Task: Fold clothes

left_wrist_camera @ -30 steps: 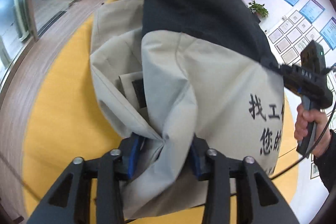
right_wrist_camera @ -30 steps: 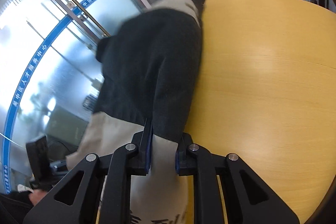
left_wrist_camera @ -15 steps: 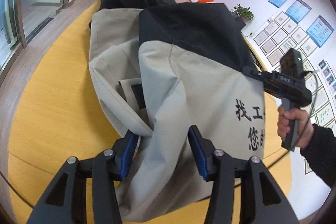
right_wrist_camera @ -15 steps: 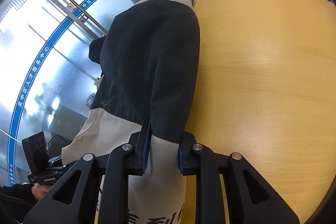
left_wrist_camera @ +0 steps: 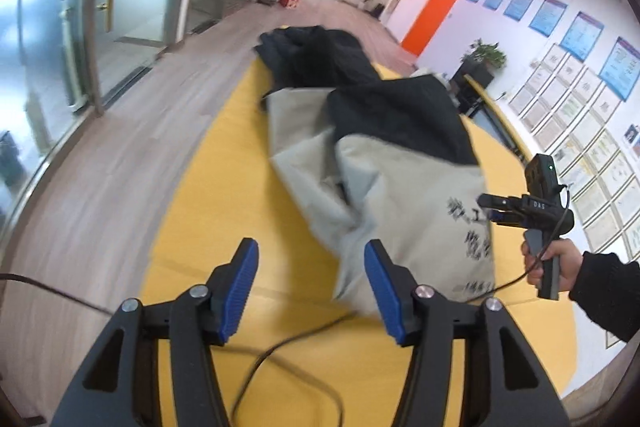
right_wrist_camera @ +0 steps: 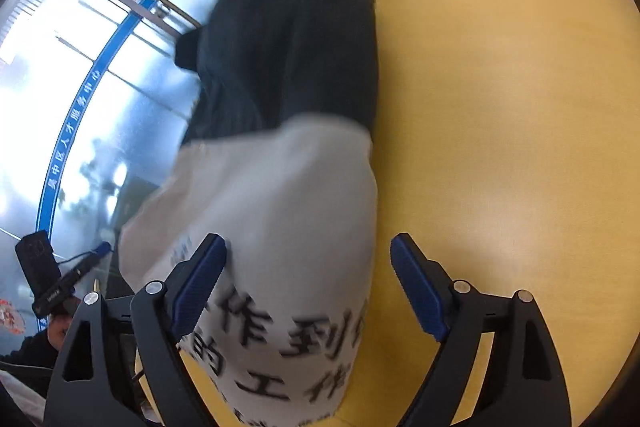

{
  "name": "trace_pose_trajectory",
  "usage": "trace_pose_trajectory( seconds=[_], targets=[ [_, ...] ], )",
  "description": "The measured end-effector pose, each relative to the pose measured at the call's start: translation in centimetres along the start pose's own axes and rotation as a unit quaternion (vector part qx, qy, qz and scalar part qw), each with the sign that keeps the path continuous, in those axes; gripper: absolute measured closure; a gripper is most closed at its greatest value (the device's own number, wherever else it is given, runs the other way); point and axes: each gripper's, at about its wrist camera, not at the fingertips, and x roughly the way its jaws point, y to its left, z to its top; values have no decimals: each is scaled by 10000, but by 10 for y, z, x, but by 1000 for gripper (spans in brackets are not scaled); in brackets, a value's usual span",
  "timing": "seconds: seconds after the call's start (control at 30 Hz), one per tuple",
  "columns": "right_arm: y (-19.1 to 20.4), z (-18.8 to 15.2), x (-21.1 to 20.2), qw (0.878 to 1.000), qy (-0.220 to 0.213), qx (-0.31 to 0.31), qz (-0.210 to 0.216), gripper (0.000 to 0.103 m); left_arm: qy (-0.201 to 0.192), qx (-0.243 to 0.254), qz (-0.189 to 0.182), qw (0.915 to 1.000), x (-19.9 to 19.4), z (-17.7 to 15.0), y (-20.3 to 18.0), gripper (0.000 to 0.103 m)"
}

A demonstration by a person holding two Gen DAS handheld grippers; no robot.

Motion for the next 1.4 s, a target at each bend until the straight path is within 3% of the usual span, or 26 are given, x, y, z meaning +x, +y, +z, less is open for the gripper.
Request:
trace_pose_trajectory(
  seconds=[0.17,0.23,0.27,0.3,0.33,0.37,0.4,0.5,0.73,0.8,0.9,1.03,1.17,1.33,1.4],
  targets=[
    [-11,-12,25,9965,154,551,612,16,278,37,-18,9996,17,-11,4,44],
    [-6,-15,44,9960,408,525,589,14,347,-64,-122,9993,30,-16,2,44],
    [0,-15,48,9966,458,413,550,18,361,-82,-151,9992,35,-16,2,44],
    [6,-15,50,9971,446,291,540,33,371,-96,-158,9991,38,-19,1,44],
    [12,-15,51,9975,434,168,529,39,384,-120,-165,9991,41,-19,2,44],
    [19,-16,50,9978,379,57,545,54,382,-151,-187,9990,43,-20,3,44],
    [27,-18,46,9979,294,-44,579,62,351,-196,-217,9990,43,-21,4,44],
    [57,-25,31,9955,100,-160,923,72,283,-332,-195,9989,39,-25,14,44],
    [163,-28,11,9713,-153,-286,2355,77,-133,-931,-7,9956,-7,-40,52,44],
    [182,-24,20,9635,-103,-201,2668,77,-303,-1106,81,9934,-25,-44,62,43],
    [185,-27,26,9599,-147,-118,2796,79,-407,-1085,178,9931,-42,-47,65,36],
    [133,-47,19,9734,-164,222,2273,81,-187,-641,25,9978,-35,-49,44,32],
    [54,-81,0,9867,-15,662,1485,80,149,-117,-468,9987,-14,-60,-2,32],
    [-49,-144,-46,9839,-110,1608,769,71,554,300,-1163,9912,4,-84,-65,31],
    [-78,-167,-68,9811,-221,1854,499,63,657,388,-1347,9879,8,-94,-84,31]
  ],
)
